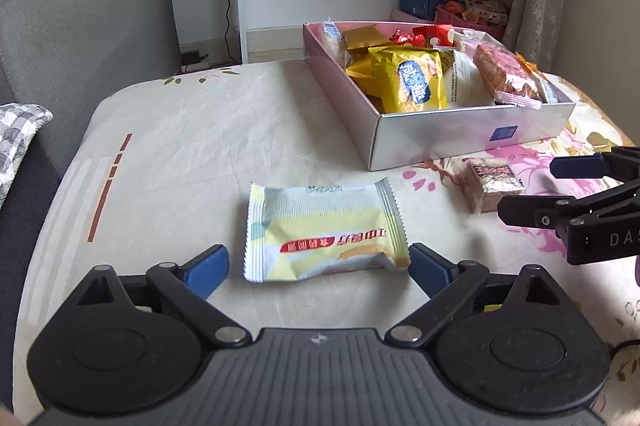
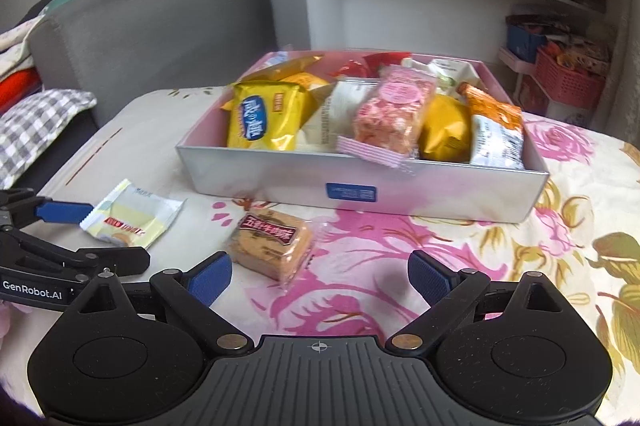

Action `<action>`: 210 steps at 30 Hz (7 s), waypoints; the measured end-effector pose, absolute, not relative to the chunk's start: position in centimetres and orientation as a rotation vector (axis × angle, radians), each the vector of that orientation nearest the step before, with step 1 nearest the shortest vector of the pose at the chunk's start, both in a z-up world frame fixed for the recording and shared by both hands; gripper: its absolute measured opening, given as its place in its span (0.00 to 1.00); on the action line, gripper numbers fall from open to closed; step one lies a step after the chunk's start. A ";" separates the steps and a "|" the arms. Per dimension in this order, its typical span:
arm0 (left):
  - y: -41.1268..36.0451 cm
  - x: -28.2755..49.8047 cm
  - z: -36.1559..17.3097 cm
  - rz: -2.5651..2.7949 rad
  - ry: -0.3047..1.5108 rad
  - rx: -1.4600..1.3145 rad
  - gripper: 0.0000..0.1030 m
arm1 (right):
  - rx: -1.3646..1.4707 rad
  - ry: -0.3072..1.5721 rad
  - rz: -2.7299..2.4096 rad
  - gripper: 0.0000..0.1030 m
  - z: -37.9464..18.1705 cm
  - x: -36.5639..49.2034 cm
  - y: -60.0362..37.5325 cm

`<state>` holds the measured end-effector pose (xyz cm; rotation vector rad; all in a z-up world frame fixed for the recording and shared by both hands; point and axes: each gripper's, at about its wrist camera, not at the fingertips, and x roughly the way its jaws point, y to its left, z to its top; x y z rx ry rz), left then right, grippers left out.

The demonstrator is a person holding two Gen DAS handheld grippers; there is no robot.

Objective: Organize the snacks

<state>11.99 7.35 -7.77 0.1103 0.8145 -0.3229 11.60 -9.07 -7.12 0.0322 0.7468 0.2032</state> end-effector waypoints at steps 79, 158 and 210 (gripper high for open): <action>6.7 12.4 -5.0 -0.269 0.774 0.024 0.62 | -0.090 0.619 0.362 0.32 -4.1 10.9 -7.8; -5.1 18.0 -1.1 -0.299 0.626 0.121 1.00 | 0.339 0.529 0.056 0.79 -0.8 18.5 -20.8; 1.2 3.5 2.3 -0.031 0.821 0.030 1.00 | 0.078 0.679 -0.054 0.98 4.9 1.6 -12.2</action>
